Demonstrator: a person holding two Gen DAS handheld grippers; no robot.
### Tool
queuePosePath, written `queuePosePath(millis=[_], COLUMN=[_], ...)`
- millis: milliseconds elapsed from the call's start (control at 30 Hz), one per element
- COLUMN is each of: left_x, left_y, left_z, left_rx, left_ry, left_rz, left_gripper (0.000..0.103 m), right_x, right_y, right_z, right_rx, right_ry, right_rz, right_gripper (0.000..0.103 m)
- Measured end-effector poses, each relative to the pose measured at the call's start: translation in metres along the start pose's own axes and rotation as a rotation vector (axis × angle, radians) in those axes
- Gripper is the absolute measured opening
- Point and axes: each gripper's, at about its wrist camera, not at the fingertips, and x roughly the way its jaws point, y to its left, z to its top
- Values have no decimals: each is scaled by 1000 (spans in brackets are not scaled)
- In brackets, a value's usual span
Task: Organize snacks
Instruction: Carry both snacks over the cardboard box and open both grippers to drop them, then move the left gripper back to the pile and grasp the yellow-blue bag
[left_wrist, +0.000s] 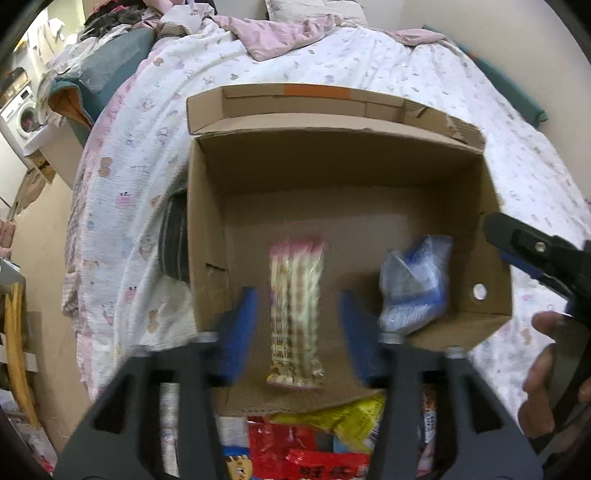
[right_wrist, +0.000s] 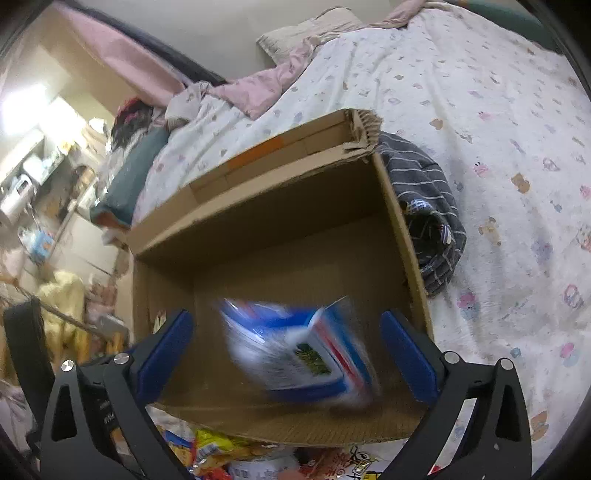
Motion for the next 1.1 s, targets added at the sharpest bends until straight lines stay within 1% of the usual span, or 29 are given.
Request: queuePosePath(millis=[33, 67, 100, 200, 500, 667, 767, 800, 967, 1067, 1100], left_x=[-3, -5, -8, -14, -21, -28, -31, -31, -32, -37, -39], left_y=[-1, -2, -4, -7, -6, 2, 9, 12, 22, 25, 26], left_z=[0, 0, 0, 1, 3, 6, 5, 4, 0, -4, -5], left_rx=[5, 9, 19, 37, 36, 8, -14, -21, -58, -53, -52], left_ry=[-19, -36, -54, -80, -115, -135, -139, -135, -120, -131, -132], left_rz=[6, 15, 27, 33, 42, 39, 40, 44, 38, 45, 44], left_gripper=[70, 74, 75, 75, 75, 75, 75, 75, 75, 75, 75], right_x=[0, -3, -4, -8, -13, -33, -44, -45, -40, -38, -35], right_y=[-1, -3, -4, -2, 4, -5, -15, -17, -18, -13, -12], right_z=[1, 2, 3, 4, 3, 11, 12, 12, 9, 1, -2], right_rx=[7, 16, 17, 3, -26, 10, 57, 68, 76, 63, 58], right_ry=[4, -2, -8, -21, -21, -98, -148, -151, -95, -77, -57], right_rz=[-1, -5, -6, -4, 22, 22, -33, -37, -25, -69, -74], right_gripper=[103, 103, 103, 103, 103, 103, 103, 103, 103, 103, 103])
